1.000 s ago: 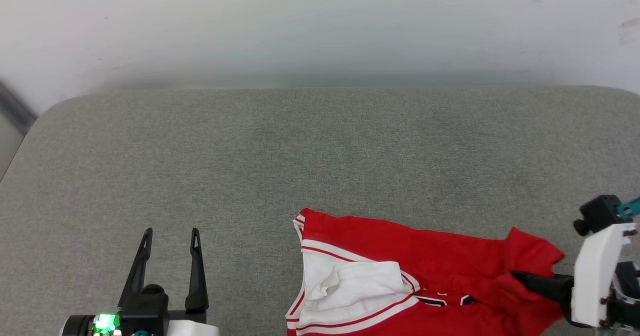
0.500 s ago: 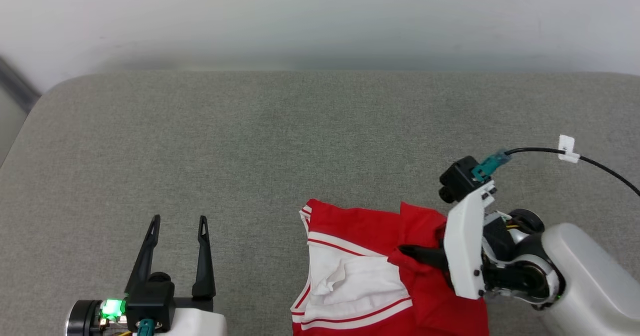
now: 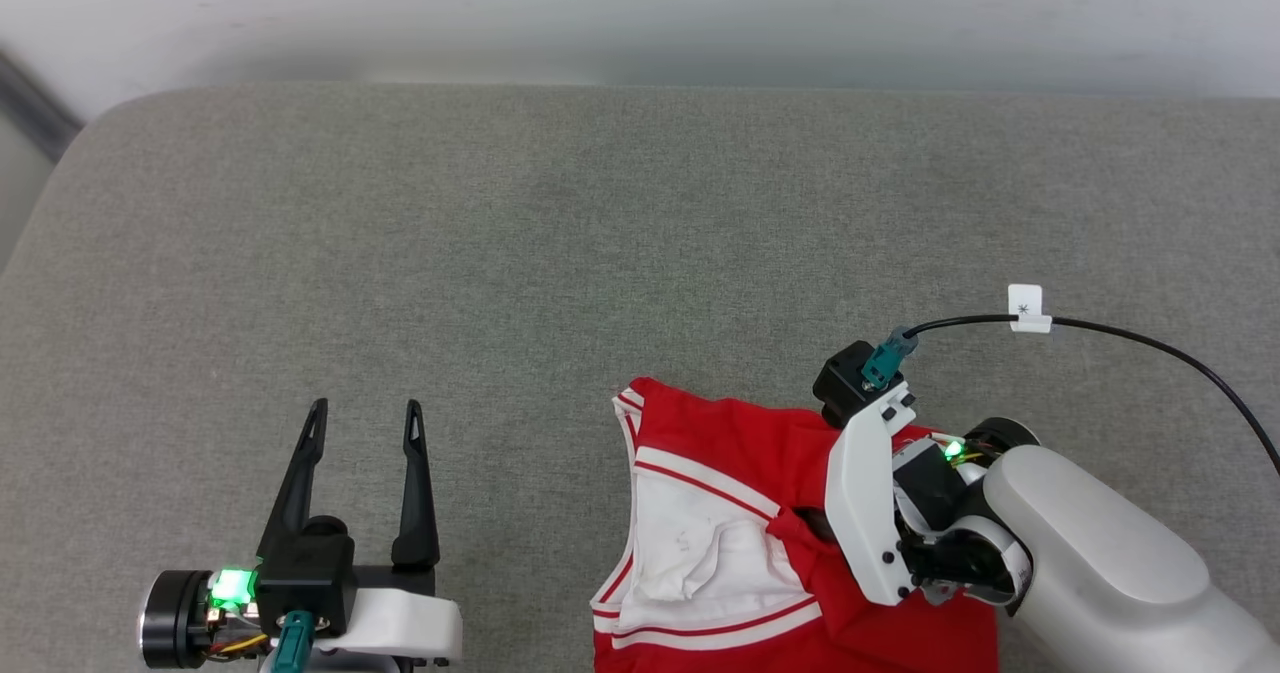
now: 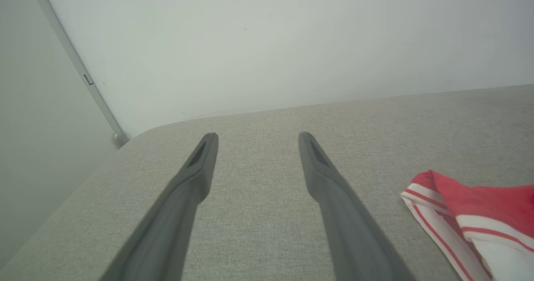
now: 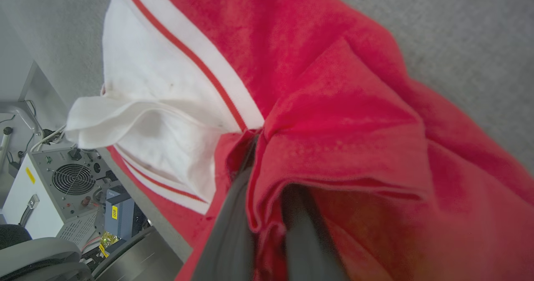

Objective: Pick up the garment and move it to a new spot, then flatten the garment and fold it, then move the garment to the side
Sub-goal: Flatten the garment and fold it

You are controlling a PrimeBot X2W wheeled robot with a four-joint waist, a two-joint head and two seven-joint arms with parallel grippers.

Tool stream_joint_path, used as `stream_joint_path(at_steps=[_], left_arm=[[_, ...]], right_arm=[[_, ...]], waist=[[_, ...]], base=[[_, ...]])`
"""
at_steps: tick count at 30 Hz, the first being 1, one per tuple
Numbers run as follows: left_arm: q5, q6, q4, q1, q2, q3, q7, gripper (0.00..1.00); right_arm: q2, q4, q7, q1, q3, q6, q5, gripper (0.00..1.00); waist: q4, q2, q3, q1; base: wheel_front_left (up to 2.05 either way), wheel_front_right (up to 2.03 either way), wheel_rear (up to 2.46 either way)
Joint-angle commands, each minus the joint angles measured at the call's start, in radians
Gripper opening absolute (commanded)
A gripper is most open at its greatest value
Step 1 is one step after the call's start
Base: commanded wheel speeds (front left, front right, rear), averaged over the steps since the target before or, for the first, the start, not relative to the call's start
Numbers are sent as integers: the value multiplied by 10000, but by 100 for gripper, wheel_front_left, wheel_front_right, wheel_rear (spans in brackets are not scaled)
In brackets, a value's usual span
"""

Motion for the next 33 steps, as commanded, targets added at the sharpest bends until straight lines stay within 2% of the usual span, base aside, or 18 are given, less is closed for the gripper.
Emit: stream_joint_path(at_steps=[1, 2, 3, 4, 5, 10, 14, 17, 21, 25, 29, 33], left_arm=[[-30, -60, 22, -99, 1, 28, -24, 100], [-26, -51, 50, -83, 3, 39, -22, 100], [-29, -60, 74, -61, 10, 54, -24, 100], [-31, -76, 97, -36, 13, 62, -24, 100], [-40, -85, 108, -3, 15, 75, -24, 100], [-54, -89, 102, 274, 20, 162, -22, 100], [-48, -109, 50, 473, 23, 242, -24, 100], [-62, -122, 38, 578, 25, 307, -22, 100], [-50, -124, -2, 765, -1, 390, -22, 100], [-41, -155, -38, 955, -9, 445, -24, 100], [-39, -187, -67, 1135, -18, 508, -24, 100], [-66, -235, -124, 1211, -39, 554, -22, 100]], right_arm=[[-37, 110, -96, -16, 137, 0, 60, 0], [-93, 131, -242, -67, 225, -2, 109, 0], [-159, 107, -412, -158, 280, -2, 150, 33], [-228, 1, -640, -251, 325, -2, 202, 95], [-290, -123, -859, -319, 355, -2, 293, 100], [-933, -1189, -2279, -616, 318, -2, 185, 100], [-1391, -1729, -3984, -755, -403, -2, -512, 100], [-1481, -1793, -5476, -566, -1369, -2, -1337, 100], [-1155, -1710, -7343, 108, -3029, -2, -2497, 100], [-739, -1758, -8736, 1039, -4592, -2, -3591, 100], [-207, -1985, -9535, 2155, -5870, -2, -4466, 100], [433, -2371, -9860, 3316, -6919, -2, -5092, 100]], waist=[[-14, -1, -15, -1], [-36, -1, -51, -1], [-69, -1, -112, -1], [-99, -1, -180, -1], [-133, -1, -260, -1], [-394, -1, -691, -1], [-635, -1, -965, -1], [-785, -1, -1125, -1], [-970, -1, -1315, -1], [-1132, -1, -1495, -1], [-1253, -1, -1648, -1], [-1325, -1, -1712, -1]], base=[[0, 0, 0], [0, 0, 0], [0, 0, 0], [0, 0, 0], [0, 0, 0], [0, 0, 0], [0, 0, 0], [0, 0, 0], [0, 0, 0], [0, 0, 0], [0, 0, 0], [0, 0, 0]])
